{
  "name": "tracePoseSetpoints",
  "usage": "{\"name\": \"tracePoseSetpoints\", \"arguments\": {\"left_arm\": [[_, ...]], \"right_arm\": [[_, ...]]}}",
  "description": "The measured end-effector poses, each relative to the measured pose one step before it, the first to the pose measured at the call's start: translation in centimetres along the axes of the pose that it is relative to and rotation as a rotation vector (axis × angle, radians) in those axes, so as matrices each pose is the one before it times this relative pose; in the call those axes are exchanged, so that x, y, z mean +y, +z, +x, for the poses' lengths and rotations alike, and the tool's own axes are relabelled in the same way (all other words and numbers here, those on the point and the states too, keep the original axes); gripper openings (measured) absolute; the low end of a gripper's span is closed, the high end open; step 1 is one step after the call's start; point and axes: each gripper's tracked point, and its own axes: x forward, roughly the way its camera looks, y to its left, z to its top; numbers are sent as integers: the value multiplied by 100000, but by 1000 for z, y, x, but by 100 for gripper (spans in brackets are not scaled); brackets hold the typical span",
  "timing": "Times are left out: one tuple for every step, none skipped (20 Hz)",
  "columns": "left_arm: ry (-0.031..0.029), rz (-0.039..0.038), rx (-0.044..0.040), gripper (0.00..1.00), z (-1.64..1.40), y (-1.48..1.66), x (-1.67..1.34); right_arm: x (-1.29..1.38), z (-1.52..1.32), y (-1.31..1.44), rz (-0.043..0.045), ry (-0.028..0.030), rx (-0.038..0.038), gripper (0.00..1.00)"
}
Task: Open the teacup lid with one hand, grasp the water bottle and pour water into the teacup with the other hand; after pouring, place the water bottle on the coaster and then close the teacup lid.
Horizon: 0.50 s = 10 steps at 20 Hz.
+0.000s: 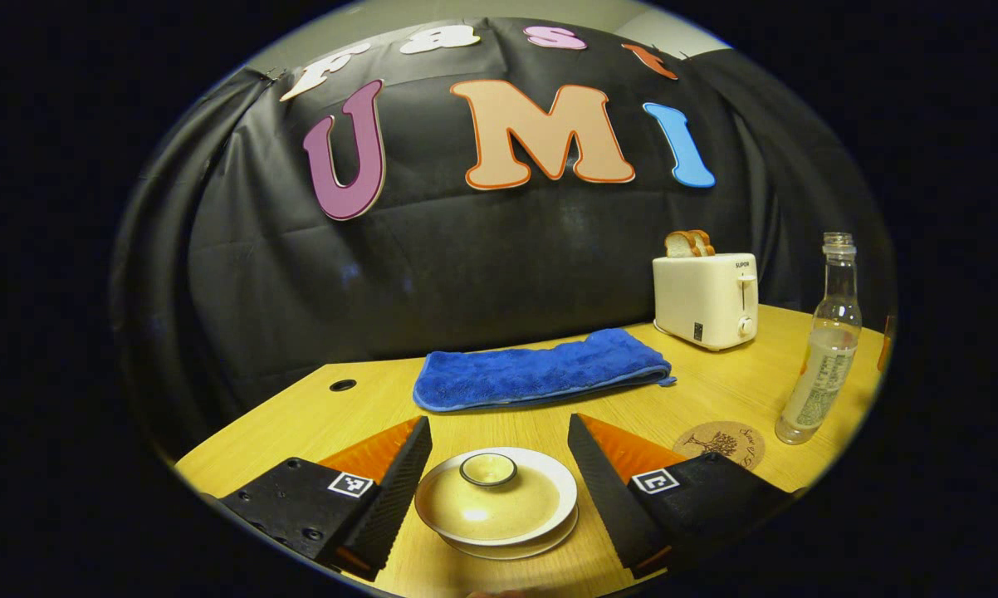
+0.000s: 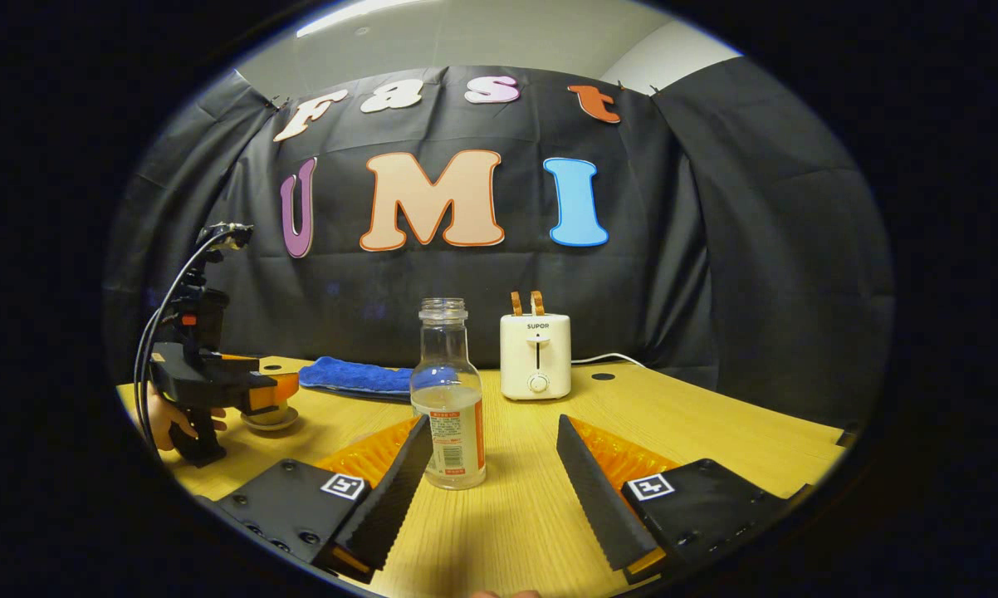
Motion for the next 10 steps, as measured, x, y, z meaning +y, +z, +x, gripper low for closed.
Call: {"name": "tracePoseSetpoints", "arguments": {"left_arm": [[-335, 140, -93, 96, 113, 49, -61], [64, -57, -276, 96, -5, 52, 51], [-39, -293, -324, 94, 64, 124, 74], [307, -254, -508, 92, -51, -40, 56], [-191, -116, -461, 80, 109, 213, -98], [333, 95, 169, 76, 16, -216, 82], [-311, 182, 168, 59, 30, 40, -24], [511, 72, -53, 56, 94, -48, 100], [411, 247, -77, 53, 54, 96, 117], [1457, -553, -310, 46, 21, -39, 390]], "right_arm": [[-44, 45, -33, -1, 1, -37, 97], [42, 39, 14, 6, 7, -60, 96], [-28, 6, 72, 4, -8, 12, 98], [4, 52, -55, -11, 15, 27, 96], [-58, 70, -144, -55, -55, 51, 98], [-52, 40, 20, 38, -97, -32, 96], [4, 90, 101, -7, -119, 52, 96], [-49, 8, -161, -13, -23, 76, 96], [-90, -11, 46, -28, -12, -61, 98], [57, -78, -3, -66, 65, -116, 98]]}}
